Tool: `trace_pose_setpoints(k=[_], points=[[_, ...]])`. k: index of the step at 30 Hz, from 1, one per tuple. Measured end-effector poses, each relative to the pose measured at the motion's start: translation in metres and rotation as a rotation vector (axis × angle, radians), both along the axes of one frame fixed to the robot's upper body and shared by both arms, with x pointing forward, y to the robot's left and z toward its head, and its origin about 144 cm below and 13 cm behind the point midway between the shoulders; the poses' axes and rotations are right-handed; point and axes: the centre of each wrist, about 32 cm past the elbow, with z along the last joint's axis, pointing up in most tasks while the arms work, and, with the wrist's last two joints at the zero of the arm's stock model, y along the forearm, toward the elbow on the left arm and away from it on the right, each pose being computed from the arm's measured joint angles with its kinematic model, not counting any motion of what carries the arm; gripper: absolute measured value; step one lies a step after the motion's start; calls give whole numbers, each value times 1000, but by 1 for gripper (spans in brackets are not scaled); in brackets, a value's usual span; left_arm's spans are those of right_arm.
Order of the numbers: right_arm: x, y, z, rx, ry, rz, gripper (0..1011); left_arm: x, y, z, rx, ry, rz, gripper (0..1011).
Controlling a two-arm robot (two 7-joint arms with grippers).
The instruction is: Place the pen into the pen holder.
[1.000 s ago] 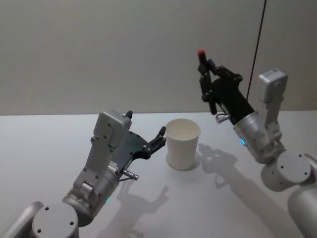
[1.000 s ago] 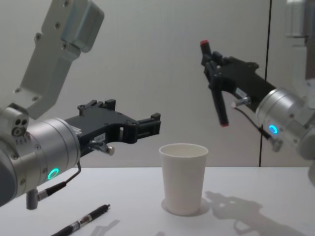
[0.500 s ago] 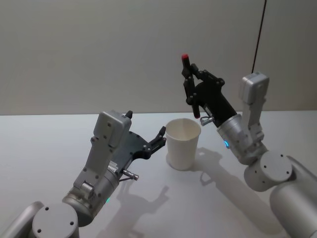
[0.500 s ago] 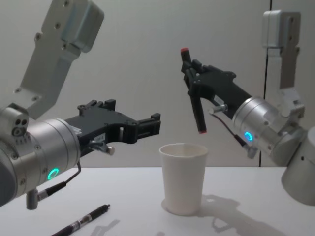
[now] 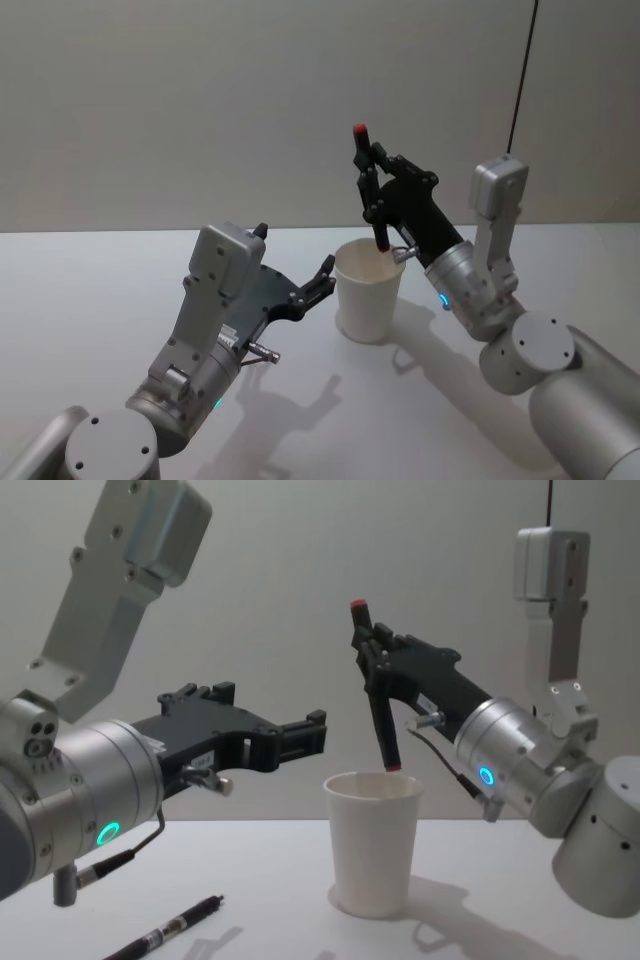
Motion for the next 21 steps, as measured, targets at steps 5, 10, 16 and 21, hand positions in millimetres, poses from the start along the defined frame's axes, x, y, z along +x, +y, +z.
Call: trace_pose_setpoints(k=[5,10,16,21], points=[[-2,2,-3,1,7,7,165,0,0,0,0,0,0,1003],[-4,2,-7,0,15,12,165,0,0,0,0,0,0,1003],[-7,3,-10,-2,21,17,165,0,0,0,0,0,0,1003],[-10,3,-13,-5,26,19,165,0,0,0,0,0,0,1003]])
